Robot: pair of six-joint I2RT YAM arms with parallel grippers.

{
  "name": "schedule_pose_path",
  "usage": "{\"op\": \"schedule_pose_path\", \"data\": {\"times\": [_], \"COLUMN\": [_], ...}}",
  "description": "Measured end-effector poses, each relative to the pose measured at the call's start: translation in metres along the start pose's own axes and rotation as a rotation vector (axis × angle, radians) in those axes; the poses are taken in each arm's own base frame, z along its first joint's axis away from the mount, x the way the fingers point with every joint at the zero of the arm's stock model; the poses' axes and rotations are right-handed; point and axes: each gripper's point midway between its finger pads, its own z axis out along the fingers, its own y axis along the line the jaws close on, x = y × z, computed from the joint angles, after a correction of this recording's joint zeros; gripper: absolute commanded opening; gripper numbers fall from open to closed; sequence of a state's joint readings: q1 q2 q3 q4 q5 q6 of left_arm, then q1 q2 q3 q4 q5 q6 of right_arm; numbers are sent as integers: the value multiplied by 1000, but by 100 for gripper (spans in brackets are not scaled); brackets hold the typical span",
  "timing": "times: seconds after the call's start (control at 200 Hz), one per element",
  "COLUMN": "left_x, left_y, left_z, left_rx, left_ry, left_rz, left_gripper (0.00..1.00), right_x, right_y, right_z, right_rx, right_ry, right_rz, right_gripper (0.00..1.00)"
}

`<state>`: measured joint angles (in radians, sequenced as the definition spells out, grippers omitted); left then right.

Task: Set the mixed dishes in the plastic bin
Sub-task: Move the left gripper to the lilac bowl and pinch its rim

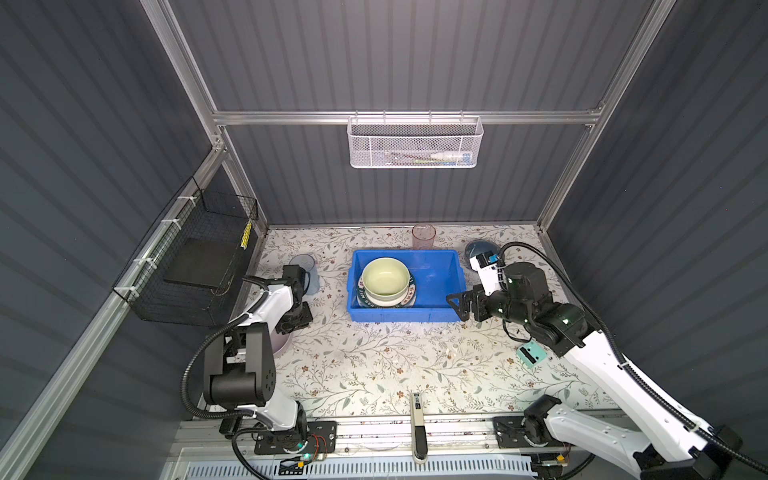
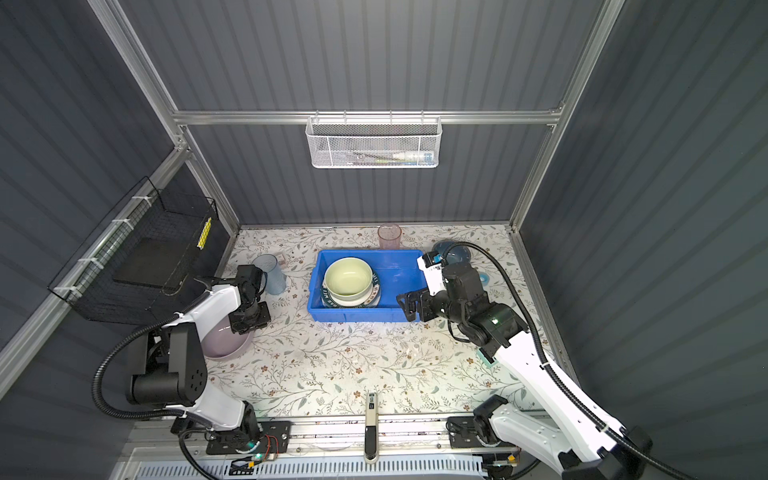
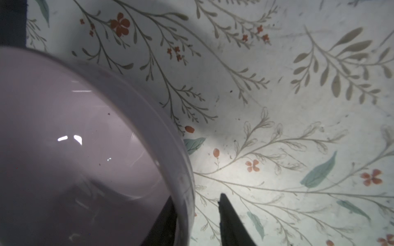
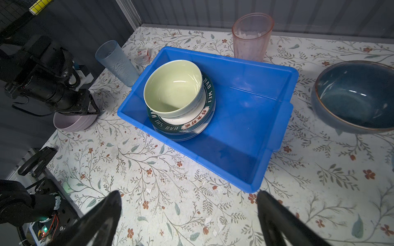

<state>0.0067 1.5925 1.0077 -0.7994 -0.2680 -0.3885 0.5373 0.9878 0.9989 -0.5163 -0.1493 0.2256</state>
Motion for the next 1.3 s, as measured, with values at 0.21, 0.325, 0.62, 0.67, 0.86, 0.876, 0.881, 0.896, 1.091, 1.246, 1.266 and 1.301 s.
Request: {"op": "schedule_pose_path", "data": {"times": [0.21,0.325,0.62,0.67,0.86,0.876,0.881,0.896,1.091,1.246,1.266,1.301], "left_x": [-1,1,5,6,12,12,12,12,19,16,14,12], "left_y": [3,0,-9,-13,-27,-28,-29,-30,-42,-46,-46,-47], "left_z": [1,1,-1,-4,-17,-19,-19,-20,-40,-65,-68,-75], "left_rx": [-9,8,70,98,201,209,211,222,321,364,369,377], "left_ry": [1,12,28,33,48,48,49,50,69,56,51,41], "left_rz": [-6,-8,0,5,24,25,26,26,35,45,45,48], "left_gripper": [14,9,0,0,0,0,0,0,0,0,0,0], "right_x": [4,6,5,5,7,7,7,7,7,7,7,7], "right_y": [-2,-3,-6,-6,-8,-8,-8,-8,-8,-8,-8,-8], "right_z": [2,2,-1,0,0,0,0,0,0,0,0,0], "right_rx": [6,8,22,25,32,32,32,32,32,32,32,32], "right_ry": [7,8,-4,-4,-1,-1,0,0,0,0,0,0], "right_rz": [3,3,2,3,6,6,6,6,7,11,13,14], "right_gripper": [99,99,99,99,99,99,99,99,99,99,99,99]}}
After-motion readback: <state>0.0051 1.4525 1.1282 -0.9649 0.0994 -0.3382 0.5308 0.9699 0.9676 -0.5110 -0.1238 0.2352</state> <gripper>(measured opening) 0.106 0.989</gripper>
